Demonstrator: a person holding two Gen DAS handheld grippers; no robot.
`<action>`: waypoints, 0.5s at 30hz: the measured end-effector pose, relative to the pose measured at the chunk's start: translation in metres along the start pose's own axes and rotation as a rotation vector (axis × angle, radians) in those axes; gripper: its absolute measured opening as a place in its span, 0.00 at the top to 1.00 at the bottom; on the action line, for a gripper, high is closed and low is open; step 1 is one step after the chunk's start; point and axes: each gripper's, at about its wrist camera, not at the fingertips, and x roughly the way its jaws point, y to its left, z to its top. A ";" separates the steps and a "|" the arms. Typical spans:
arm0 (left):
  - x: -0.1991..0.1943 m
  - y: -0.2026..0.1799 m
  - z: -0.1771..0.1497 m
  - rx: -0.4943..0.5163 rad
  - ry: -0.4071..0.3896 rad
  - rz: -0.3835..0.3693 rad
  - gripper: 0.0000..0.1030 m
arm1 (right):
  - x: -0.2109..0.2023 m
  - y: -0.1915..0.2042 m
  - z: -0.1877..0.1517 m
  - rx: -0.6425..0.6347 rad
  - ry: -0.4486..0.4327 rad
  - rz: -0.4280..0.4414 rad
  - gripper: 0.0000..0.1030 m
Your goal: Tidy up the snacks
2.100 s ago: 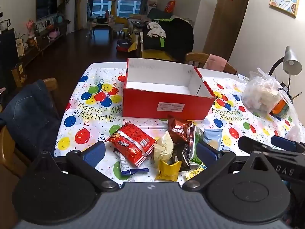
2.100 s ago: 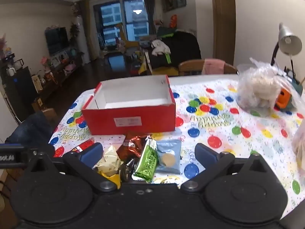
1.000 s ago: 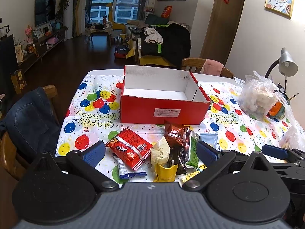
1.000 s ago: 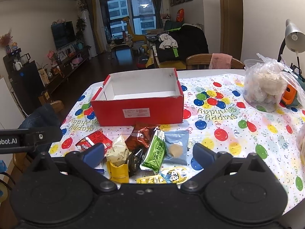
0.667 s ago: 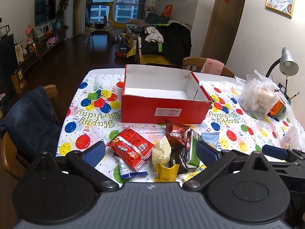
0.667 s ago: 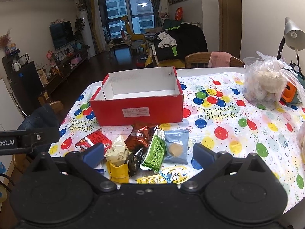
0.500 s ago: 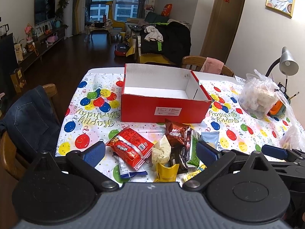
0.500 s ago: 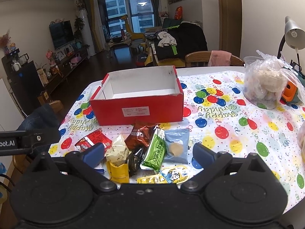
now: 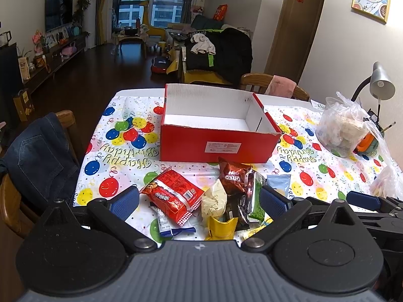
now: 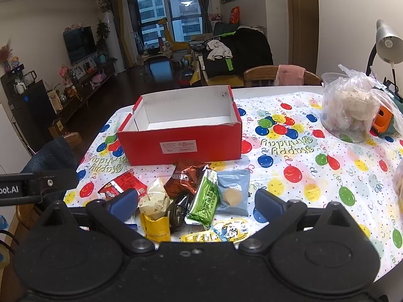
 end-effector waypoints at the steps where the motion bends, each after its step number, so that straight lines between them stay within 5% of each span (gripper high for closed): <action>1: 0.000 0.000 0.000 -0.001 0.000 0.000 0.01 | 0.000 0.000 0.000 0.001 -0.001 -0.001 0.04; 15: 0.001 -0.001 -0.002 0.007 0.011 -0.017 0.01 | -0.004 -0.001 0.001 -0.005 -0.015 0.004 0.04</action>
